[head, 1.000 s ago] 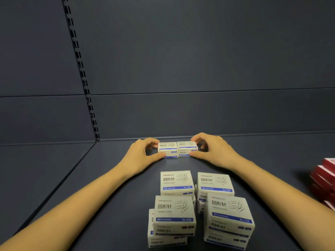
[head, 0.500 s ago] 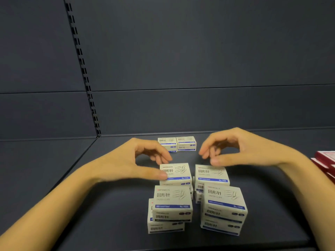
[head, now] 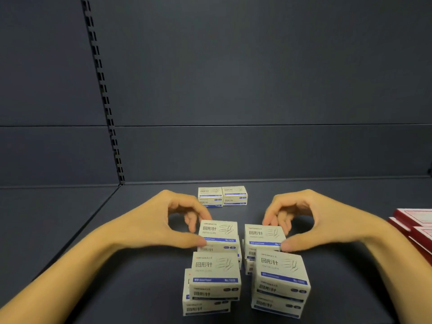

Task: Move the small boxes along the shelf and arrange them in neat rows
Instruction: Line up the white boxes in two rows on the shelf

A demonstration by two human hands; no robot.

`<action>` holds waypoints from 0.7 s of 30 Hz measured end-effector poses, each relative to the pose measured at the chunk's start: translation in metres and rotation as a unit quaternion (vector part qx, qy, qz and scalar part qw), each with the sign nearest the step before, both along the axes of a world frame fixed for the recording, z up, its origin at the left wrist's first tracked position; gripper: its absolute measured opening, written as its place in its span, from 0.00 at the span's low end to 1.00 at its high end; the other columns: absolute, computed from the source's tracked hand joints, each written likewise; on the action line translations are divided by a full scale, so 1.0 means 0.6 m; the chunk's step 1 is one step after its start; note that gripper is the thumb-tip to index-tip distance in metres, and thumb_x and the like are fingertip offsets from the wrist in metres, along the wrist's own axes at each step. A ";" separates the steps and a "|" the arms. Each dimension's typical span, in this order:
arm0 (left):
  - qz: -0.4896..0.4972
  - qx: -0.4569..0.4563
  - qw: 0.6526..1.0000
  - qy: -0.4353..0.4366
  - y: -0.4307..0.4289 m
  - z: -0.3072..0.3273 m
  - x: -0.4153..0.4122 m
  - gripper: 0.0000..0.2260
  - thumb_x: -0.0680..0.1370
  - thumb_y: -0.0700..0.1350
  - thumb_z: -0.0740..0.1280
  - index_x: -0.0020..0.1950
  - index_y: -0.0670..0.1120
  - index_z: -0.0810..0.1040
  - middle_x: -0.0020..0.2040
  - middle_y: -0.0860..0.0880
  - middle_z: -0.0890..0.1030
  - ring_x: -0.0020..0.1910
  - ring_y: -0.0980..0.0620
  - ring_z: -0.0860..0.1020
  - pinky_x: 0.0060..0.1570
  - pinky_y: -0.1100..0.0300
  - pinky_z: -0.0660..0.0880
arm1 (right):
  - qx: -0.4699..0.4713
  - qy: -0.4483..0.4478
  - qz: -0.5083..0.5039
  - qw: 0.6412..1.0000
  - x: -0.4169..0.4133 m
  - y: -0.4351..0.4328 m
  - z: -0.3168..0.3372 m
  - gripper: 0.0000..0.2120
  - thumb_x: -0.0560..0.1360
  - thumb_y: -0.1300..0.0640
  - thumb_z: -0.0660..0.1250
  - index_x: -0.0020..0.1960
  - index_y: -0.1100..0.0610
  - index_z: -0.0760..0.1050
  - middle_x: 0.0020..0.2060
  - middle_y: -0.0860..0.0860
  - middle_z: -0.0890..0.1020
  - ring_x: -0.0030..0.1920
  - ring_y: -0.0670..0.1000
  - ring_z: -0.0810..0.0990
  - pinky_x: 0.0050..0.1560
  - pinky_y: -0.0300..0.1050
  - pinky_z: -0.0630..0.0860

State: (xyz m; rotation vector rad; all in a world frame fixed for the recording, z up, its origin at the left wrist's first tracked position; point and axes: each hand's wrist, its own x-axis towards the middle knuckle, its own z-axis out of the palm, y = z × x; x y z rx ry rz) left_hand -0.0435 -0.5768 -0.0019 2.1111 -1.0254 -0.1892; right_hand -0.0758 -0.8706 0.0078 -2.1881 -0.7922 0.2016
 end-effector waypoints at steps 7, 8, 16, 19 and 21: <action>0.097 -0.093 0.991 -0.018 0.008 -0.004 0.020 0.11 0.67 0.40 0.75 0.47 0.45 0.82 0.37 0.40 0.83 0.38 0.48 0.79 0.49 0.60 0.77 | 0.036 -0.038 -0.044 0.998 0.012 0.001 -0.008 0.12 0.65 0.63 0.75 0.48 0.53 0.81 0.43 0.54 0.83 0.37 0.54 0.82 0.44 0.44 0.80; 0.115 -0.096 0.988 -0.021 0.008 -0.007 0.024 0.10 0.67 0.39 0.75 0.47 0.45 0.82 0.36 0.41 0.82 0.37 0.49 0.79 0.50 0.59 0.77 | 0.047 -0.042 -0.056 0.996 0.015 0.000 -0.009 0.12 0.66 0.64 0.74 0.48 0.53 0.81 0.42 0.53 0.84 0.37 0.55 0.82 0.43 0.43 0.80; 0.197 -0.078 0.977 -0.009 -0.002 -0.034 0.054 0.10 0.65 0.42 0.77 0.44 0.49 0.82 0.36 0.48 0.83 0.33 0.58 0.78 0.41 0.66 0.76 | 0.076 -0.065 -0.161 0.982 0.051 0.011 -0.030 0.12 0.65 0.62 0.75 0.46 0.51 0.81 0.38 0.52 0.86 0.34 0.51 0.83 0.42 0.45 0.80; 0.194 -0.074 0.978 -0.008 -0.005 -0.042 0.060 0.11 0.65 0.42 0.77 0.44 0.51 0.81 0.38 0.53 0.84 0.34 0.60 0.79 0.40 0.71 0.76 | 0.060 -0.071 -0.183 0.979 0.066 0.019 -0.042 0.11 0.64 0.61 0.76 0.45 0.51 0.81 0.34 0.53 0.85 0.33 0.49 0.83 0.43 0.42 0.81; 0.187 -0.077 0.979 -0.006 -0.009 -0.047 0.060 0.11 0.65 0.43 0.77 0.44 0.52 0.81 0.38 0.56 0.84 0.35 0.61 0.80 0.40 0.73 0.75 | 0.048 -0.072 -0.187 0.978 0.074 0.024 -0.051 0.11 0.64 0.61 0.76 0.43 0.50 0.81 0.32 0.51 0.85 0.33 0.48 0.84 0.44 0.41 0.81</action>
